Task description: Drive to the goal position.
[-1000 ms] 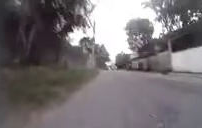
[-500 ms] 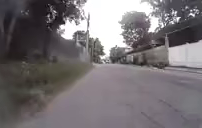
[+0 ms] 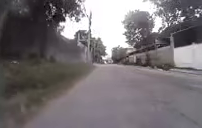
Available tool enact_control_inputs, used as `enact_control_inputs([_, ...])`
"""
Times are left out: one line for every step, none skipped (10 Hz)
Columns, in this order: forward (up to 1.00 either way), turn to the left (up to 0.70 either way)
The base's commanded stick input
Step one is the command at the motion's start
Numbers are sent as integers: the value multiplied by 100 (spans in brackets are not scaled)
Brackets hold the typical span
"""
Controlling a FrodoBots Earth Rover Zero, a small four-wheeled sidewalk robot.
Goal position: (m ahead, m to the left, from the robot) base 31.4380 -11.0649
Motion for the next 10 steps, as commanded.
enact_control_inputs([100, 0])
enact_control_inputs([100, 0])
enact_control_inputs([100, -8])
enact_control_inputs([100, -40])
enact_control_inputs([100, -40])
enact_control_inputs([100, -40])
enact_control_inputs([100, -22])
enact_control_inputs([100, -1])
enact_control_inputs([100, 0])
enact_control_inputs([100, 0])
